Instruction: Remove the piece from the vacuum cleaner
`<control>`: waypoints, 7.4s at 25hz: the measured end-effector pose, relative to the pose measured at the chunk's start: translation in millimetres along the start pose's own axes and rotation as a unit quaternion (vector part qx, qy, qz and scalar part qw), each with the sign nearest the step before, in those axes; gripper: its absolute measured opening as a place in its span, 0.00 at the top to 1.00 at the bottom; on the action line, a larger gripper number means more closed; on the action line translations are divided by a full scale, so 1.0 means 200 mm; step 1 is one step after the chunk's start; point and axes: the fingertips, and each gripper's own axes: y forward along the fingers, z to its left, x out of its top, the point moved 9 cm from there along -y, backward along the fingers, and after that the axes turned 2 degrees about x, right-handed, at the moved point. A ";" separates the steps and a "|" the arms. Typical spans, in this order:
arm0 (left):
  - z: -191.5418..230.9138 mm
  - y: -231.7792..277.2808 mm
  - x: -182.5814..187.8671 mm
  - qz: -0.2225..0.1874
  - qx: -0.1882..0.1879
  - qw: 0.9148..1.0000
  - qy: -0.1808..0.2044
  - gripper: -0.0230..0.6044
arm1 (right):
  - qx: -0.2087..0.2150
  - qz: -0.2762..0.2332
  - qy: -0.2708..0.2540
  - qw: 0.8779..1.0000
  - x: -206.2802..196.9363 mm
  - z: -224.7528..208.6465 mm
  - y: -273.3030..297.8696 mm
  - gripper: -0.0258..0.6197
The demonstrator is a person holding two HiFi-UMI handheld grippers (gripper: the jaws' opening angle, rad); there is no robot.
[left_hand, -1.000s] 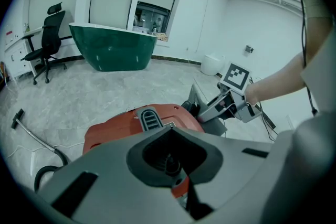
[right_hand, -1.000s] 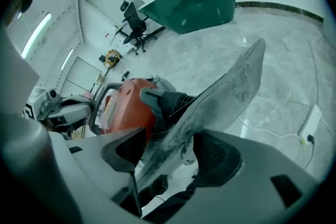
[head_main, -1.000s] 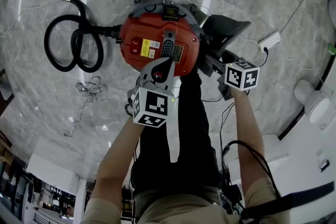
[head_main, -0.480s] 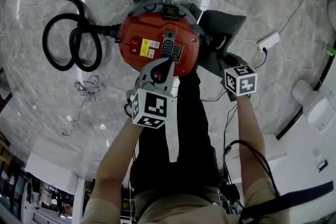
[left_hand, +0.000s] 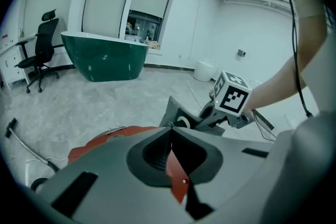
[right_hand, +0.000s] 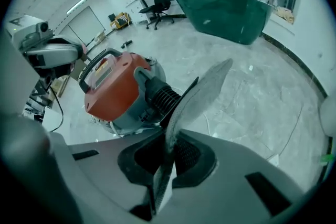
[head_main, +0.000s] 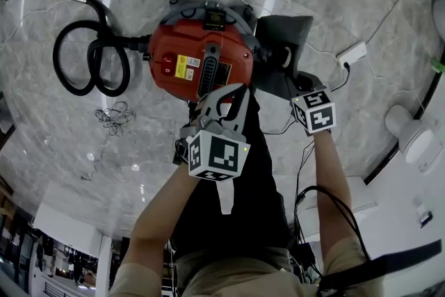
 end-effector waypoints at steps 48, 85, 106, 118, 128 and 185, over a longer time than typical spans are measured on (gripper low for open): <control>0.20 -0.05 -0.19 0.011 0.060 0.998 0.004 0.96 | 0.116 -0.110 0.388 0.908 0.14 0.01 0.06 0.67; 0.19 -0.04 -0.21 -0.004 0.067 0.998 -0.001 0.96 | 0.052 0.045 0.201 0.977 0.23 0.00 0.08 0.81; 0.20 -0.05 -0.23 -0.034 0.075 0.996 -0.041 0.96 | 0.145 -0.015 0.107 0.983 0.14 -0.04 0.03 0.92; 0.20 -0.05 -0.22 -0.024 0.069 0.997 -0.011 0.96 | 0.101 -0.010 0.255 0.962 0.23 0.02 0.07 0.59; 0.20 -0.05 -0.24 -0.045 0.071 0.996 -0.032 0.96 | 0.065 0.039 0.195 0.978 0.22 -0.02 0.07 0.87; 0.09 -0.77 0.12 -0.035 0.055 0.994 0.082 0.96 | 0.188 -0.241 0.307 0.901 0.35 0.17 -0.87 0.96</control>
